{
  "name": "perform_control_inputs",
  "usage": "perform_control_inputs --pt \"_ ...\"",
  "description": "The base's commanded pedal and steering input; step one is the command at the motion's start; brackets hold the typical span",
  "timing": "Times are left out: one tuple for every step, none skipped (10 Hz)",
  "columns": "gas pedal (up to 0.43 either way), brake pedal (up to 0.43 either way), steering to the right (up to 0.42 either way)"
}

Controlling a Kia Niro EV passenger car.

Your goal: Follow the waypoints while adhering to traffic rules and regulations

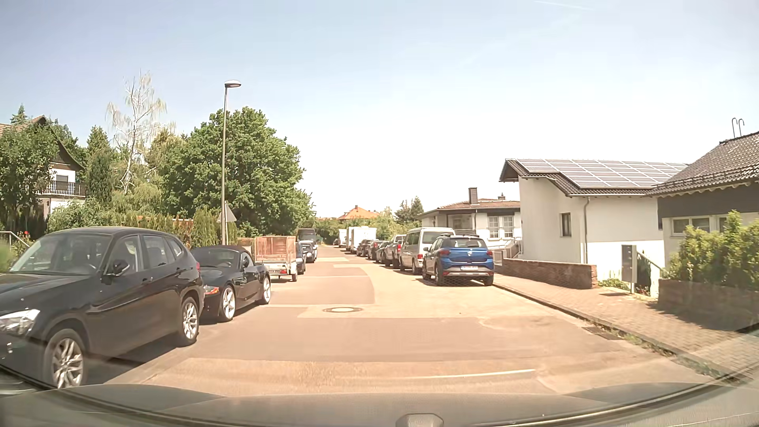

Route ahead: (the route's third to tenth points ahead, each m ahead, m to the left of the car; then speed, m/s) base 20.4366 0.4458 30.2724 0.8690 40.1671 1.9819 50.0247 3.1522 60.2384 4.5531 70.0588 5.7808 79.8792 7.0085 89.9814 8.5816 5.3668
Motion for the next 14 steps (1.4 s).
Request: perform_control_inputs --pt "0.0 0.0 -0.031" --pt "0.0 0.0 -0.032" --pt "0.0 0.0 -0.035" --pt "0.0 0.0 -0.038" --pt "0.0 0.0 -0.043" --pt "0.0 0.0 -0.045" --pt "0.0 0.0 -0.045" --pt "0.0 0.0 -0.044" --pt "0.0 0.0 -0.039" --pt "0.0 0.0 -0.033" --pt "0.0 0.0 -0.028" --pt "0.0 0.0 -0.025" --pt "0.0 0.0 -0.024" --pt "0.039 0.0 -0.024"
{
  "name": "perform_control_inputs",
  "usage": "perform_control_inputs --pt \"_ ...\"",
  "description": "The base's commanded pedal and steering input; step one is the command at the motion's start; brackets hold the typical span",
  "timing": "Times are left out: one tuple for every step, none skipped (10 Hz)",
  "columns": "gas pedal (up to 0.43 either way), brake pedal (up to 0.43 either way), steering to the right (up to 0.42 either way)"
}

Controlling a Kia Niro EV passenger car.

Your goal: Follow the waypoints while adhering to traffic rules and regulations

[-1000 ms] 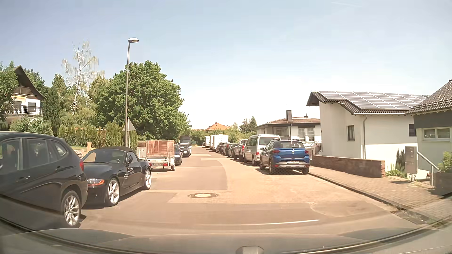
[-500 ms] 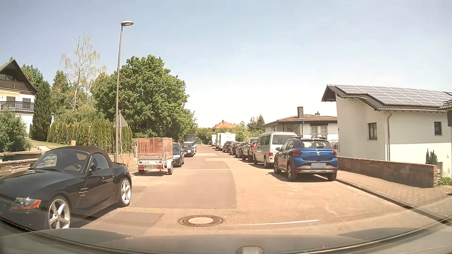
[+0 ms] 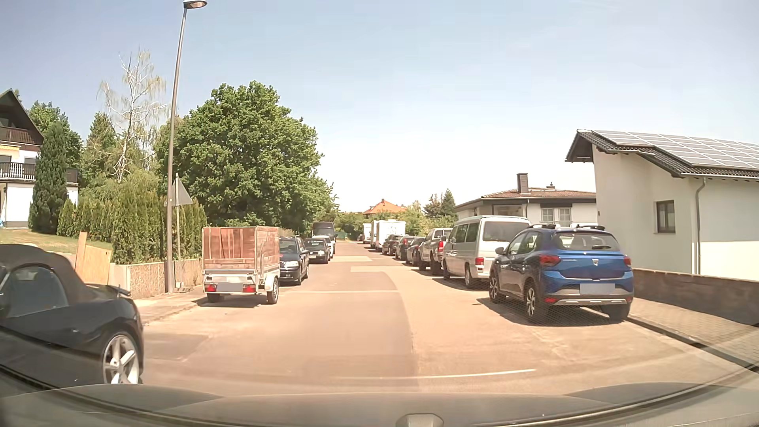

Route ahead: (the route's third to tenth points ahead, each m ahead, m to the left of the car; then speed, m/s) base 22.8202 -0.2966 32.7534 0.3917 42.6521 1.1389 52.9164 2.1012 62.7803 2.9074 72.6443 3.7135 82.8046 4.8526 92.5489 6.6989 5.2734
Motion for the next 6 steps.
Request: perform_control_inputs --pt "0.039 0.0 -0.021" --pt "0.059 0.0 -0.015" --pt "0.059 0.0 -0.011" --pt "0.059 0.0 -0.012" --pt "0.059 0.0 -0.012" --pt "0.047 0.0 -0.012"
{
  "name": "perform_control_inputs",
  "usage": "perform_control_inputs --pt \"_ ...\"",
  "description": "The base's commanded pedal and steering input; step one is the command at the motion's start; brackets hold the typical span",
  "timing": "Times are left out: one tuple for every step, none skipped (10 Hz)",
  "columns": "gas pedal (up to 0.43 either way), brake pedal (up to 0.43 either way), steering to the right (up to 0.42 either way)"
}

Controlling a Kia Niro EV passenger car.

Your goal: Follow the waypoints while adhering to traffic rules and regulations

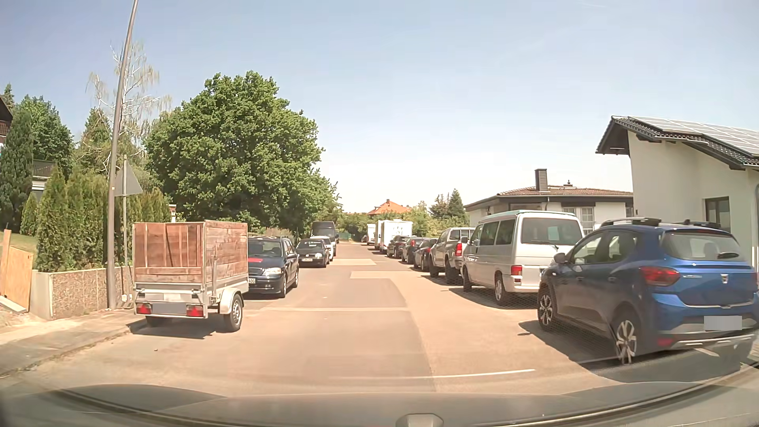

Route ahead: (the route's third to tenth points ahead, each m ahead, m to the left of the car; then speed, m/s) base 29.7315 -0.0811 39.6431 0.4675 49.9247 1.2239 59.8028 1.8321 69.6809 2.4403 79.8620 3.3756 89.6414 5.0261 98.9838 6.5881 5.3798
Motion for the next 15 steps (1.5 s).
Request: perform_control_inputs --pt "0.008 0.0 -0.014" --pt "0.0 0.0 -0.019" --pt "0.0 0.0 -0.024" --pt "0.0 0.0 -0.027" --pt "0.0 0.0 -0.028" --pt "0.0 0.0 -0.028" --pt "0.0 0.0 -0.028" --pt "0.0 0.0 -0.028" --pt "0.0 0.0 -0.028" --pt "0.0 0.0 -0.027" --pt "0.0 0.0 -0.021" --pt "0.0 0.0 -0.016" --pt "0.0 0.0 -0.013" --pt "0.0 0.0 -0.013" --pt "0.0 0.0 -0.012"
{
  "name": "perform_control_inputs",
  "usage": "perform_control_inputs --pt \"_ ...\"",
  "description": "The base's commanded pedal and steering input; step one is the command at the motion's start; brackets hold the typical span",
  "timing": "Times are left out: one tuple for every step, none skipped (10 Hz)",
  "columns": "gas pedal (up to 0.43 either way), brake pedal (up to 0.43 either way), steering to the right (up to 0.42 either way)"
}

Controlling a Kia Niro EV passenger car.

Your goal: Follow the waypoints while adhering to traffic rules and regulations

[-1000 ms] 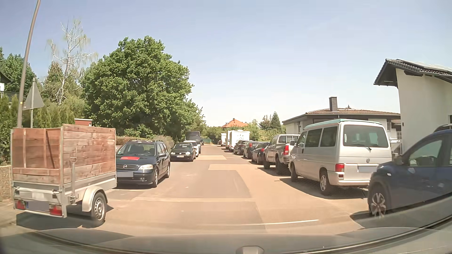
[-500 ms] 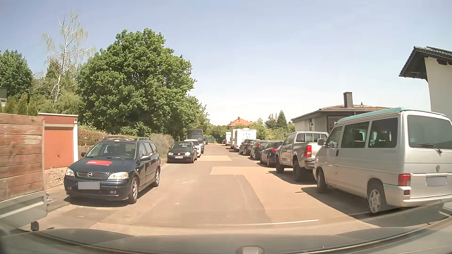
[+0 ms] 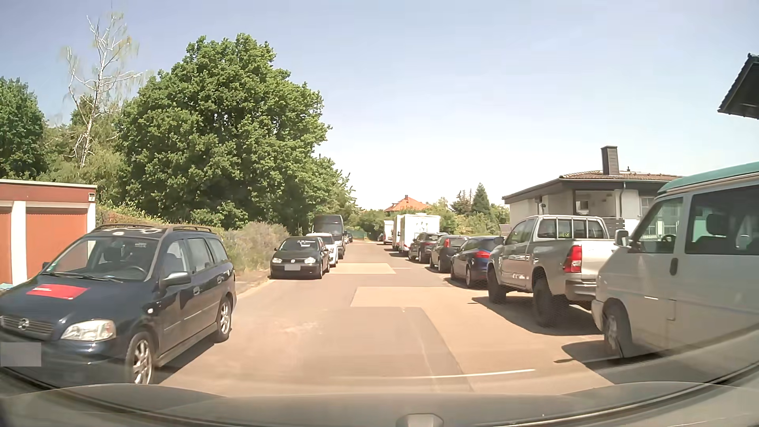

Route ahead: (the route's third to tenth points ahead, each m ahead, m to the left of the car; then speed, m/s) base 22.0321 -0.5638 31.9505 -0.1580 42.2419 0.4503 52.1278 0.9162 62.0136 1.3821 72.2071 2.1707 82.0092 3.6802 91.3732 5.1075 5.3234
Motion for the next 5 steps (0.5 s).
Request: perform_control_inputs --pt "0.0 0.0 -0.01" --pt "0.0 0.0 -0.008" --pt "0.0 0.0 -0.006" --pt "0.0 0.0 -0.006" --pt "0.0 0.0 -0.006"
